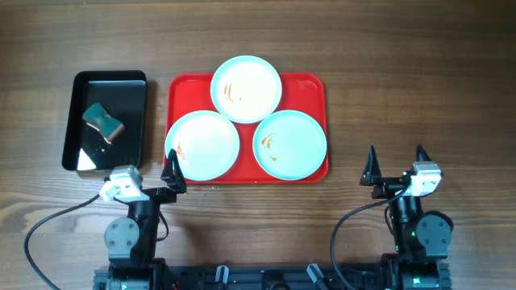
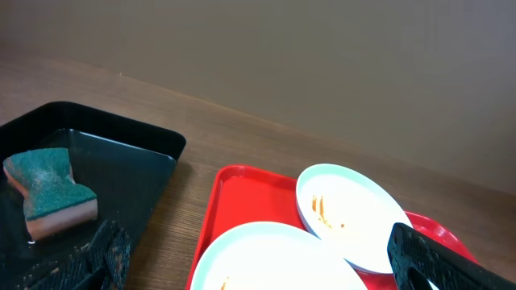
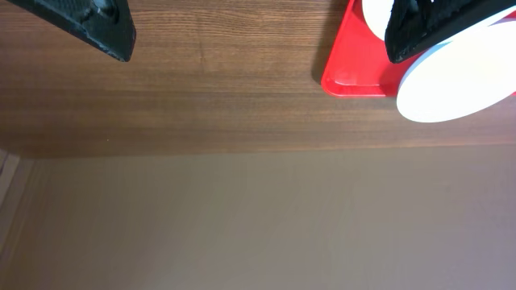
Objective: Clean dirty plates on tray and stack at the side
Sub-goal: 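Move the left gripper toward the sponge in the black tray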
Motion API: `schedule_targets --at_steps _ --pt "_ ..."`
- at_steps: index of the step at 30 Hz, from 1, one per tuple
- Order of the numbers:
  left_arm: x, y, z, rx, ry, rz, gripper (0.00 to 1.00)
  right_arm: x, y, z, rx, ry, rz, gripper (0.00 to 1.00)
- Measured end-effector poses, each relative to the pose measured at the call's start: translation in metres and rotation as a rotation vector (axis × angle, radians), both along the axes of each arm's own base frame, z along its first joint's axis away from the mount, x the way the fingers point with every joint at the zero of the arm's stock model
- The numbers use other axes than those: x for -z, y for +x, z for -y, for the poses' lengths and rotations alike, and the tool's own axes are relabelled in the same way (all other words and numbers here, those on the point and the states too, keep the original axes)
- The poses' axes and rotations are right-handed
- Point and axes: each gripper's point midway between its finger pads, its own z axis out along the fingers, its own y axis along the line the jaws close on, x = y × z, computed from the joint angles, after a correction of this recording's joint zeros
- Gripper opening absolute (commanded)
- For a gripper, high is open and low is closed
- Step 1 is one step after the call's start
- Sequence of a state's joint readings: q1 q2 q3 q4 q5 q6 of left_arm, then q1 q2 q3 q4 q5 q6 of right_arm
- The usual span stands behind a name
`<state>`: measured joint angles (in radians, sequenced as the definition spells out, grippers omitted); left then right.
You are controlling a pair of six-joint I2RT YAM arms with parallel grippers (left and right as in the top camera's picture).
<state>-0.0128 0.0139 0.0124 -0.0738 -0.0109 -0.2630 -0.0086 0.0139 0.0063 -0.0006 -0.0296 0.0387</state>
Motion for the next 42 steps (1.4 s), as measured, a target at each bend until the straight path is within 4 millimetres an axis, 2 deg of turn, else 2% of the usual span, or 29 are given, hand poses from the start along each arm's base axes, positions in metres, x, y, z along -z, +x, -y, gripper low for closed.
schedule_targets --at_steps 38,42 --pt "0.000 0.000 0.000 0.000 0.000 0.000 1.00 0.000 0.000 0.000 0.000 0.000 0.000 1.00" --pt "-0.012 0.001 0.006 0.036 -0.044 0.051 1.00 0.000 0.000 0.000 0.000 0.000 0.000 1.00"
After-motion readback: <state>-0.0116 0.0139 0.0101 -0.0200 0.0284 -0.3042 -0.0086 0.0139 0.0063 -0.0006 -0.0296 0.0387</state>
